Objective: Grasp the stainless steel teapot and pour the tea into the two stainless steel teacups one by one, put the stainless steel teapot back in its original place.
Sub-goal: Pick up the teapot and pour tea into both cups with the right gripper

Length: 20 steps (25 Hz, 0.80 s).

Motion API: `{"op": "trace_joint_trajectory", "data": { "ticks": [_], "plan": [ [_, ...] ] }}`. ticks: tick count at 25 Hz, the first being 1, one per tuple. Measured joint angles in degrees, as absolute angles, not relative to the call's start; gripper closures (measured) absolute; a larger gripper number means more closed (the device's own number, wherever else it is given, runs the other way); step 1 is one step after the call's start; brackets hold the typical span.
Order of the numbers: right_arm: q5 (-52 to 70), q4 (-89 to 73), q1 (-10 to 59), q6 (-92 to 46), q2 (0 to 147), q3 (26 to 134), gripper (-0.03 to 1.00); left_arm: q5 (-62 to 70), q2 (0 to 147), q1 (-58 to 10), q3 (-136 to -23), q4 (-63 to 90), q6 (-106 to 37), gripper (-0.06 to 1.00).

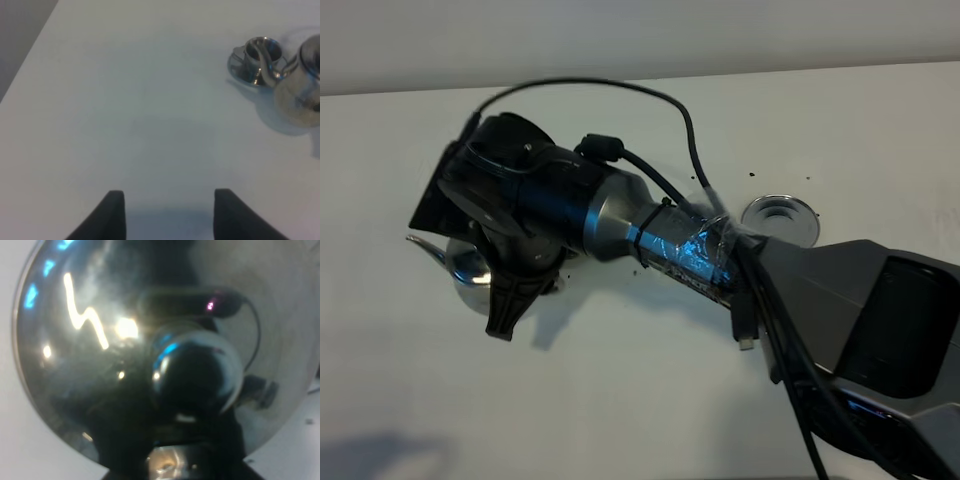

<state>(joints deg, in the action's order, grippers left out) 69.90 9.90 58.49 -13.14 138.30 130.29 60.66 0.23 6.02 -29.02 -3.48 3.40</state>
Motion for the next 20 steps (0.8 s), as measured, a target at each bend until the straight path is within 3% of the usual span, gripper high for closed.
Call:
{"op": "trace_joint_trajectory", "data": {
  "ticks": [8,15,20],
  "plan": [
    [70.0,16.9,58.5,-14.9,133.4,128.2,0.79,60.7,0.2,6.0,-29.0,-3.5,3.4,0.51],
    [69.8,23.2,57.2,-15.5,123.4,111.5,0.79,60.7,0.2,6.0,-29.0,-3.5,3.3,0.51],
    [60.9,26.1,53.5,-15.5,118.3,97.5,0.79,60.7,0.2,6.0,-29.0,-3.5,3.3,0.51]
  ]
}}
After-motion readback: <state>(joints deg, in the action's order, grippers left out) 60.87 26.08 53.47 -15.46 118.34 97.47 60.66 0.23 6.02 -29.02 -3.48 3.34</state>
